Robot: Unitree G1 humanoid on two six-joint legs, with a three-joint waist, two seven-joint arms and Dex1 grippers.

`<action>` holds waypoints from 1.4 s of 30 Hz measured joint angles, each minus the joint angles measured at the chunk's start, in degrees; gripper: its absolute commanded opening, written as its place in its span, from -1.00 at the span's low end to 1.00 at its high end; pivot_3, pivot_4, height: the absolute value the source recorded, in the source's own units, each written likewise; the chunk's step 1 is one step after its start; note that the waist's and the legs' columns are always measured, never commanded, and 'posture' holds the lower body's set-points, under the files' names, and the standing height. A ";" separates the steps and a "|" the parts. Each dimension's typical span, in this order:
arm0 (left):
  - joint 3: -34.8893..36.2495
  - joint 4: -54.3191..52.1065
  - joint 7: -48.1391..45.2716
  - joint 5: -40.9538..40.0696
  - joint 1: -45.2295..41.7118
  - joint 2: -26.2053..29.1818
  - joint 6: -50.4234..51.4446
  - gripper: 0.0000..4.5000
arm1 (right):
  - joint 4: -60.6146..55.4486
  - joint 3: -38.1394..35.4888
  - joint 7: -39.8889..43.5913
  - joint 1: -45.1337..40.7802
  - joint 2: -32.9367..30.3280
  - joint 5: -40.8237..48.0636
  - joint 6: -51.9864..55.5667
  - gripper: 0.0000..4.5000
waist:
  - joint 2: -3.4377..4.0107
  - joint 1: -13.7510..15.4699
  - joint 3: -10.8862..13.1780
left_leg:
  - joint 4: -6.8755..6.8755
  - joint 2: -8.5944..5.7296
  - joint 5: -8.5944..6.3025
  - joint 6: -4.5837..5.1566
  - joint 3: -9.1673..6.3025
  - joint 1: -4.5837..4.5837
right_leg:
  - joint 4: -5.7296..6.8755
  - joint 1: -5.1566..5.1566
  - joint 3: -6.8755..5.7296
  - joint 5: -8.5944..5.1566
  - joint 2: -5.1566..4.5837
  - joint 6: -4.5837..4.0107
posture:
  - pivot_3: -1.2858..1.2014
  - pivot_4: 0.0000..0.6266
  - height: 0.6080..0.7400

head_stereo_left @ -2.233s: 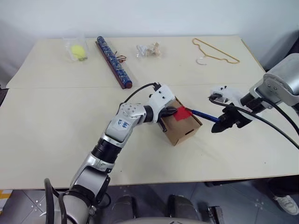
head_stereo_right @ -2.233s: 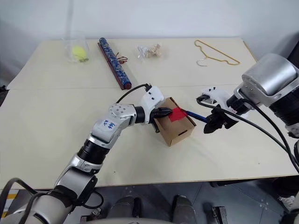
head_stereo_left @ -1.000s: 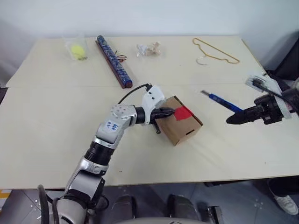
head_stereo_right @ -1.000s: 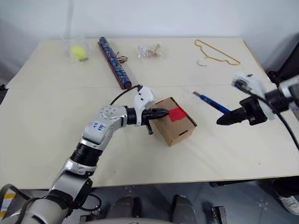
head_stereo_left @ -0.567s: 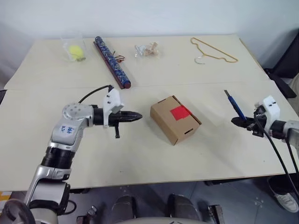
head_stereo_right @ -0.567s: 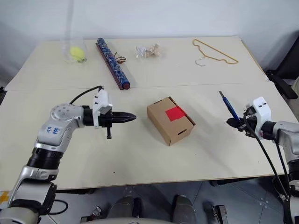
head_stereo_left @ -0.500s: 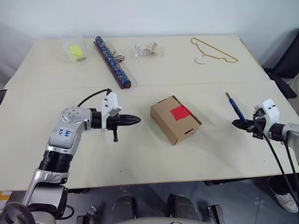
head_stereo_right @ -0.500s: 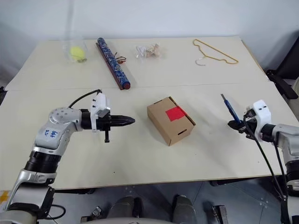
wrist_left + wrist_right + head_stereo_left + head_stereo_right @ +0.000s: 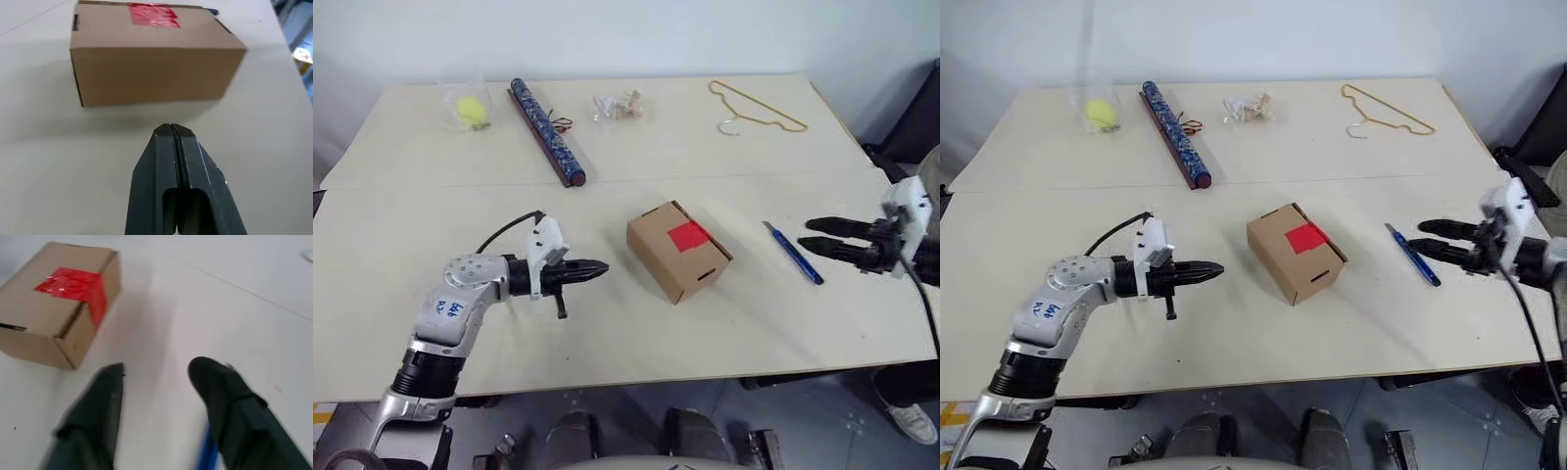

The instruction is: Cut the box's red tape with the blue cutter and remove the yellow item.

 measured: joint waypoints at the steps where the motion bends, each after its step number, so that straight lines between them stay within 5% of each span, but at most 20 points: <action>1: -0.94 0.11 0.89 0.30 -0.78 -0.92 0.42 -1.00 | 0.22 1.89 -1.50 -0.01 2.16 -2.22 -2.07 -0.53 | 0.00 -0.03 0.00 | 0.01 0.00 0.00 0.00 0.02 -0.01 | 0.00 0.00 0.02 0.03 0.00 0.01 | 0.03 -0.52 1.00; 3: -2.30 0.58 2.72 0.93 -2.76 -3.00 1.72 -1.00 | 2.52 5.14 -5.60 -0.89 6.77 -6.64 -6.51 -0.87 | 0.03 0.06 0.01 | 0.04 -0.01 0.01 0.01 0.02 -0.04 | 0.02 -0.02 0.02 0.04 0.00 0.02 | 0.03 -0.52 1.00; 5: -3.51 1.89 3.77 1.48 -4.40 -3.97 2.78 -1.00 | 5.24 6.58 -9.24 -2.62 9.63 -10.20 -10.08 -1.00 | 0.06 0.06 0.02 | 0.05 -0.01 0.01 0.01 0.02 -0.03 | 0.05 -0.03 0.02 0.04 0.00 0.03 | 0.03 -0.52 1.00; 13: -10.83 7.25 6.20 5.64 -8.50 -7.69 7.85 -1.00 | 1.76 11.62 -10.64 -3.30 18.40 -11.89 -11.33 -1.00 | 0.07 -0.08 0.03 | -0.10 0.01 0.01 0.00 -0.01 -0.03 | 0.01 -0.07 -0.01 0.04 0.06 0.03 | 0.03 -0.52 1.00; 22: -8.86 6.68 7.47 6.75 -7.09 -4.23 10.13 -1.00 | -21.66 14.59 -5.89 5.62 15.20 -6.36 5.69 -1.00 | 0.08 0.13 0.03 | -0.07 0.01 0.00 0.02 -0.03 -0.02 | 0.02 -0.06 0.01 0.05 0.05 0.02 | 0.03 -0.52 1.00; 42: -6.93 -7.04 3.58 2.26 1.95 2.70 16.88 -1.00 | -34.58 17.94 -15.40 8.91 15.41 -8.97 20.03 -1.00 | 0.08 -0.12 0.03 | -0.06 0.02 -0.01 0.03 -0.03 -0.03 | 0.03 -0.07 0.02 0.05 0.04 0.01 | 0.03 -0.52 1.00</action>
